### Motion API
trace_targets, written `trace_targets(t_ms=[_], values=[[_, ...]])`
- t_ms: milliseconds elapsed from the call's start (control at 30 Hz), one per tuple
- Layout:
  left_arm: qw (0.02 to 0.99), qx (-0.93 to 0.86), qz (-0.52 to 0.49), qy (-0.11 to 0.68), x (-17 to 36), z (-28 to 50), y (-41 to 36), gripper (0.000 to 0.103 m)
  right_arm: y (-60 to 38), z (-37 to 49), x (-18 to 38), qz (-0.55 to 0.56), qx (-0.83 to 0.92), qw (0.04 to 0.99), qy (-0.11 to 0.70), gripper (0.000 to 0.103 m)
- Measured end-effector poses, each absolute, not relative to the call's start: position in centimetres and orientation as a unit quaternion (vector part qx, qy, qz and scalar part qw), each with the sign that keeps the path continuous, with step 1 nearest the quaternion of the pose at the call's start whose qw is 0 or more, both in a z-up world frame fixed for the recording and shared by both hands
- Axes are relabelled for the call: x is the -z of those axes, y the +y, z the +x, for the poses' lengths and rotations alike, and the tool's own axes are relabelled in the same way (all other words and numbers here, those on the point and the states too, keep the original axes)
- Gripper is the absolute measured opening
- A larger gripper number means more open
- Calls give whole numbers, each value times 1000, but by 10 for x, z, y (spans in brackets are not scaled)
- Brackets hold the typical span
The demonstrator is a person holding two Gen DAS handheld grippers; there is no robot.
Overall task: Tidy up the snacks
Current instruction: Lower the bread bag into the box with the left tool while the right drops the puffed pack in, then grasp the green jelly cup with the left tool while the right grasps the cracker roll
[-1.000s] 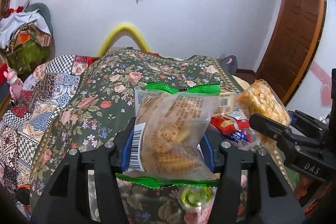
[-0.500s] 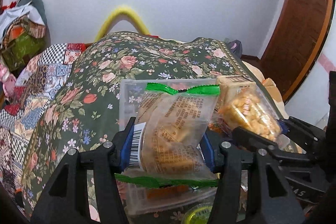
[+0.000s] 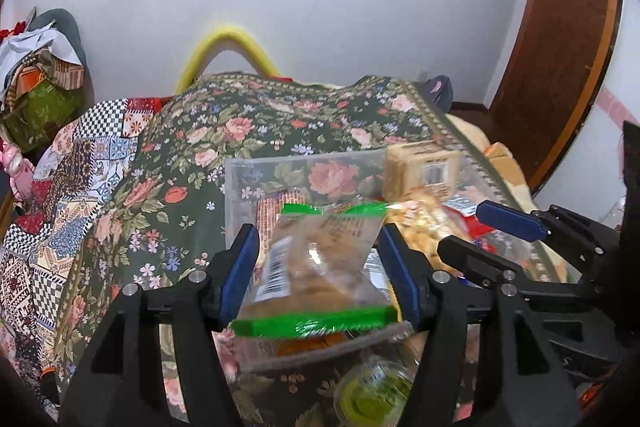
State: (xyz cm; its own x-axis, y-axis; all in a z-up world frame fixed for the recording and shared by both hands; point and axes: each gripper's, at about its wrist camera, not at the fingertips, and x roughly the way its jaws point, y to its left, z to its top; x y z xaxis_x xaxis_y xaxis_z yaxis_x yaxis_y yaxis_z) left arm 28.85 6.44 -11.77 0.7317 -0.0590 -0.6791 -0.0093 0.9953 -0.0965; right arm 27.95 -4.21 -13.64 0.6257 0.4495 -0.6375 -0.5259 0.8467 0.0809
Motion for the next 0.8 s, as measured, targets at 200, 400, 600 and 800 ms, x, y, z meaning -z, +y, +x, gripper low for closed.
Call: trace_targets(t_ms=[200,400,600,800], values=[[933,25,-44,357,103,255,63,68,-67,263,127,-54,-270,903,331,56],[923,36,-37,381,119,229,56,69,-100,247,137,-53,-268,896,349,66],[902,61,-26,426,157,216,34,70,-105,248,166,-71,-266,881,385,77],[881,67,-2,468,192,231,14,70,-94,256,191,-70,-272,867,411,77]])
